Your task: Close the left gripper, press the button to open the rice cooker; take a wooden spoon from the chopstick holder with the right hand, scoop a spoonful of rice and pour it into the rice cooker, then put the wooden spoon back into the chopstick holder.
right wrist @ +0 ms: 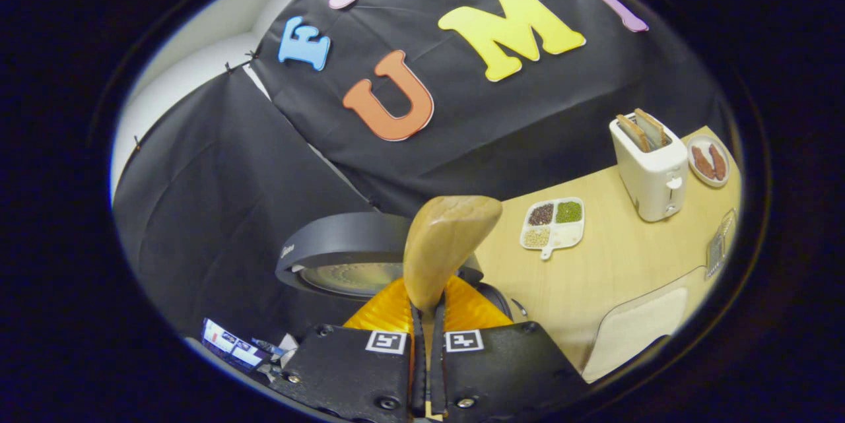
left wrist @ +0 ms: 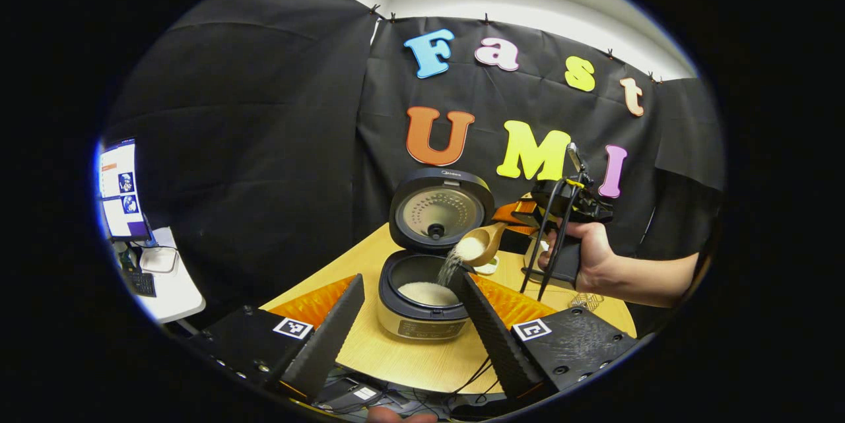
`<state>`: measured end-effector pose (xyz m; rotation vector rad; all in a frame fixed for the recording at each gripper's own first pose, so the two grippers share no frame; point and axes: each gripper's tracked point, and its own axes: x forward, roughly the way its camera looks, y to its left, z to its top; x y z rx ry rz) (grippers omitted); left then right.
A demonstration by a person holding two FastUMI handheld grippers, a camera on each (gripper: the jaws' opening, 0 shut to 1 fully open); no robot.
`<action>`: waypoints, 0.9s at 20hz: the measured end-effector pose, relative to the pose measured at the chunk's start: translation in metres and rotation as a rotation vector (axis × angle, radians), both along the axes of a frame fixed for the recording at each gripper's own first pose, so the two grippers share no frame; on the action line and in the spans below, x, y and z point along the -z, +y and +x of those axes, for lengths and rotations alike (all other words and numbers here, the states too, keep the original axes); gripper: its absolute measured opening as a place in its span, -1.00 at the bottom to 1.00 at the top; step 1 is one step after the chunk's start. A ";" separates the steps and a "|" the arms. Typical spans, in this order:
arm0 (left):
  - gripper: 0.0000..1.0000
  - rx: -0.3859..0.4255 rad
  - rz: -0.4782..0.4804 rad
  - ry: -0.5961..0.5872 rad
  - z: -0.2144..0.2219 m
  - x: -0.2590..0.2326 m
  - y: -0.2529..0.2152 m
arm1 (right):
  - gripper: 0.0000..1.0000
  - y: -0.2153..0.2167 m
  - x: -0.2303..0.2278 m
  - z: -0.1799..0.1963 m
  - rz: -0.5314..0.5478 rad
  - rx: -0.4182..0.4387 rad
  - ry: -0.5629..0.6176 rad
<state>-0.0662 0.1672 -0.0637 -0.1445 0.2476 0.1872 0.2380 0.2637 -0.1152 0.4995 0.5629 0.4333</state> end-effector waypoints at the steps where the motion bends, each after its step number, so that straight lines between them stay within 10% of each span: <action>1: 0.89 -0.006 -0.007 -0.001 -0.002 0.001 0.001 | -0.83 0.003 0.002 0.000 -0.035 -0.004 -0.013; 18: 0.89 0.003 -0.053 -0.022 -0.001 0.013 0.010 | -0.84 0.036 -0.022 -0.016 -0.498 -0.138 -0.398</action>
